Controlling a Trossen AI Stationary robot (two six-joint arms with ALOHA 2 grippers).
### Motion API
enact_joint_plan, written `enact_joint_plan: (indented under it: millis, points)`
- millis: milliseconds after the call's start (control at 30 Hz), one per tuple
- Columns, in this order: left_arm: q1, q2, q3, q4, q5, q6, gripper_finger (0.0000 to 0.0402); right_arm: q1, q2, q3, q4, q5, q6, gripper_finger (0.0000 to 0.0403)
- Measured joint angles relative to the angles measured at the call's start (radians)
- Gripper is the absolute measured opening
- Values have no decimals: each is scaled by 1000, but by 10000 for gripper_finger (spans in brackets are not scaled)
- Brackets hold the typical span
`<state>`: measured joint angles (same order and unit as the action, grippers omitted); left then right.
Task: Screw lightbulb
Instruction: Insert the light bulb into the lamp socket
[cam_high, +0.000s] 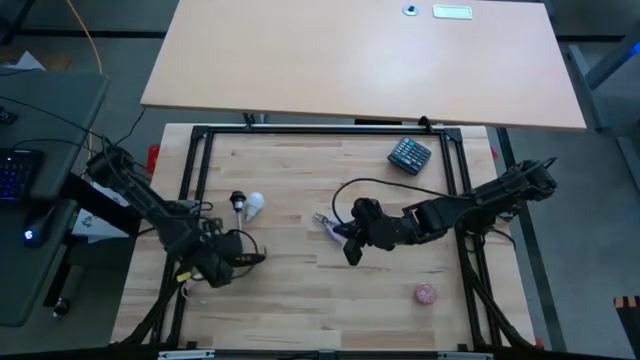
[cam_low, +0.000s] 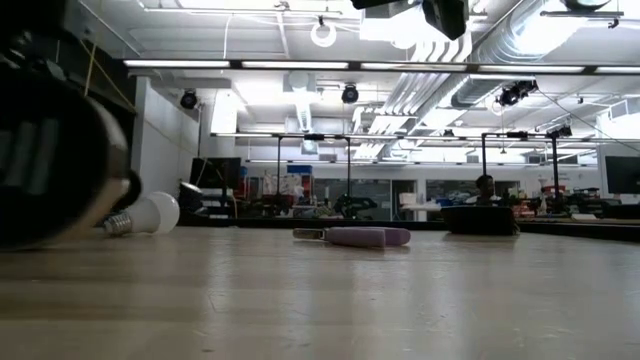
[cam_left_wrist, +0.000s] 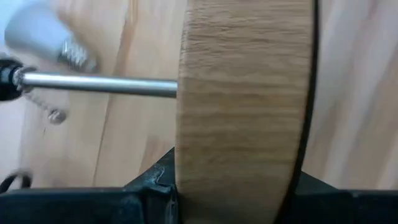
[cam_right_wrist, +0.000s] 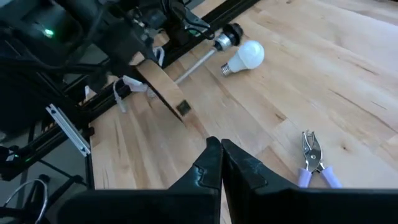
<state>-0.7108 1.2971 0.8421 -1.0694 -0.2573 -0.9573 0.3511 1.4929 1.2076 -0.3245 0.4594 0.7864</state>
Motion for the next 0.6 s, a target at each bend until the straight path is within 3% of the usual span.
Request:
enact_joint_plan:
  millis: [133,367,500,600]
  points:
    - [34,31,-16,143,-20,-2,111,0,0,0,11,1,10,0]
    - [78,37,-1,576,34,84,111,11,0,0,9,7,23,0]
    - [119,31,0,565,10,120,111,18,0,0,1,0,47,0]
    - [124,-6,23,511,10,160,111,18,0,0,-18,-77,55,0]
